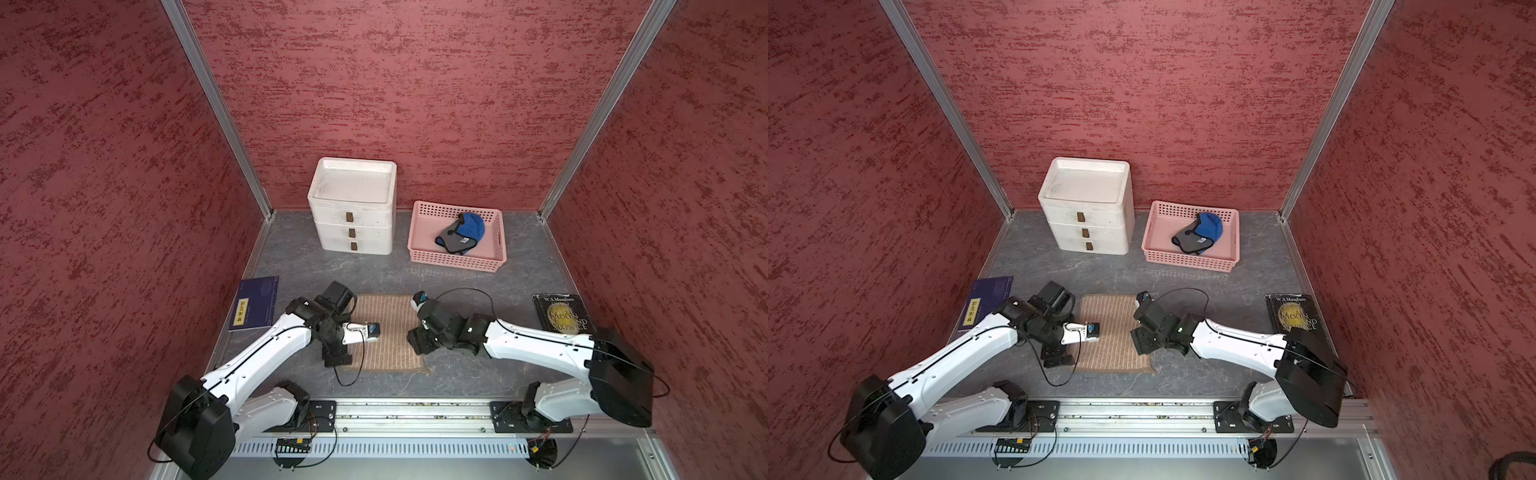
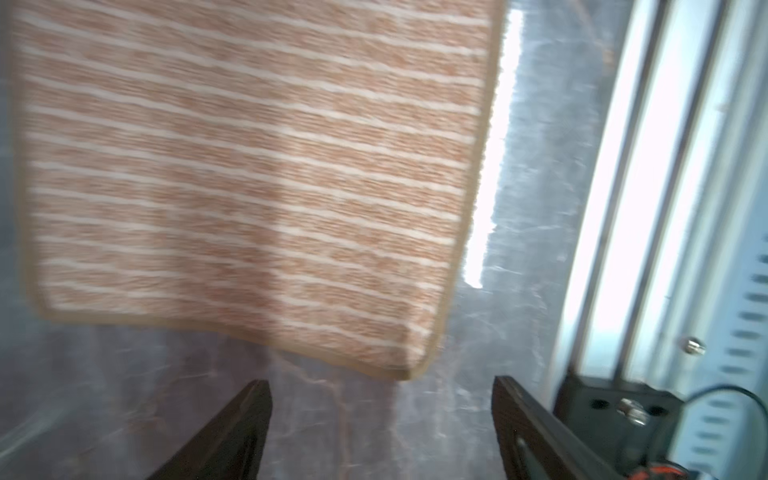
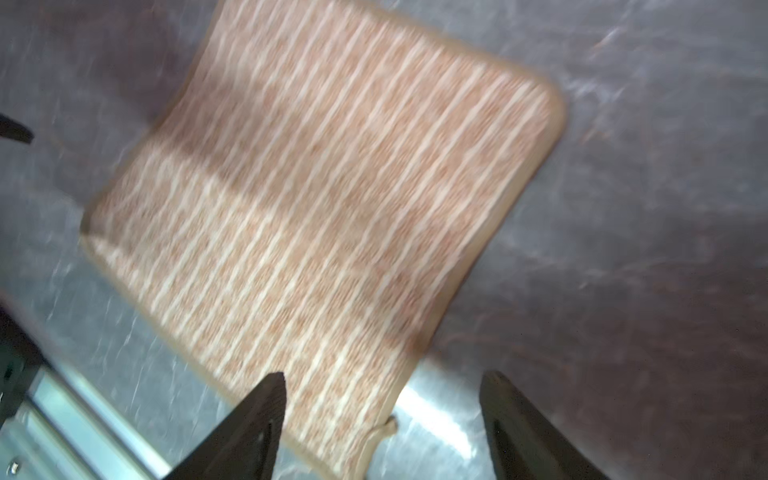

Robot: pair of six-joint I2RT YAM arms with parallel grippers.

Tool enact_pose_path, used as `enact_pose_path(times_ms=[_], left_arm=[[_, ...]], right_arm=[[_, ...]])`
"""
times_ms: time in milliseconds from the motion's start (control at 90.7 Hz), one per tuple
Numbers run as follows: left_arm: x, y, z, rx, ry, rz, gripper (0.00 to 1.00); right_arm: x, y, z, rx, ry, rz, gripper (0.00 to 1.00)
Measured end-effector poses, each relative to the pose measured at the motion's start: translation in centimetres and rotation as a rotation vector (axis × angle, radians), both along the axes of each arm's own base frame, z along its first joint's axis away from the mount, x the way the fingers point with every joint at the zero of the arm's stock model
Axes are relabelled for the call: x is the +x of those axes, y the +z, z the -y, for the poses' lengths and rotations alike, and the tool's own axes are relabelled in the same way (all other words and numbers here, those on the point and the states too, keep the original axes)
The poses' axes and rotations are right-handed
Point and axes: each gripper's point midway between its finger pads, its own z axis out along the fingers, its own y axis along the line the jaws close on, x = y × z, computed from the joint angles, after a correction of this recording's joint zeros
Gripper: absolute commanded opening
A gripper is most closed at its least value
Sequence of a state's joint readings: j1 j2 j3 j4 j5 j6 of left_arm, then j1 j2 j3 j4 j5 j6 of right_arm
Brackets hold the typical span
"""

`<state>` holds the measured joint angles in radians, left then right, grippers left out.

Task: Fold the square dishcloth
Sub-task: Fold the cleaning item at the center of the board.

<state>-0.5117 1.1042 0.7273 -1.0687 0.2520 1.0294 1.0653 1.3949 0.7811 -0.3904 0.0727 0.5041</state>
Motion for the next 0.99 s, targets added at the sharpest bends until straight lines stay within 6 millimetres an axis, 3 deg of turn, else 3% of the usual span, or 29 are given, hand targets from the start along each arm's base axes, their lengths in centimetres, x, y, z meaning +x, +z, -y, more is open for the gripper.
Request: enact_pose_path(times_ms=[121, 209, 353, 485, 562, 672, 826, 992], left_arm=[[-2.3, -1.2, -0.3, 0.004, -0.053, -0.08, 0.72], [-3.3, -2.6, -0.7, 0.033, -0.08, -0.113, 0.69], [-3.8, -4.8, -1.3, 0.079, -0.103, -0.14, 0.65], [-3.2, -5.7, -1.0, 0.096, -0.123, -0.12, 0.64], [-2.9, -5.9, -0.7, 0.105, -0.139, -0.111, 0.62], [-2.3, -6.0, -0.3, 0.122, -0.144, -0.097, 0.52], [-1.5, -6.1, -0.1, 0.127, -0.138, -0.062, 0.31], [-1.6, -6.0, -0.3, 0.144, -0.144, -0.045, 0.03]], right_arm=[[-3.6, -1.1, -0.3, -0.022, 0.044, -0.051, 0.76], [-5.1, -2.3, 0.6, -0.052, 0.042, -0.084, 0.72], [-6.2, -4.1, 2.3, -0.105, 0.026, -0.13, 0.67], [-6.6, -4.7, 2.4, -0.12, 0.03, -0.153, 0.62], [-6.9, -5.4, 2.5, -0.144, 0.037, -0.165, 0.54], [-7.0, -5.5, 2.0, -0.141, 0.049, -0.167, 0.34], [-7.1, -5.7, 1.7, -0.147, 0.058, -0.166, 0.03], [-7.4, -4.9, 2.2, -0.151, 0.059, -0.17, 0.0]])
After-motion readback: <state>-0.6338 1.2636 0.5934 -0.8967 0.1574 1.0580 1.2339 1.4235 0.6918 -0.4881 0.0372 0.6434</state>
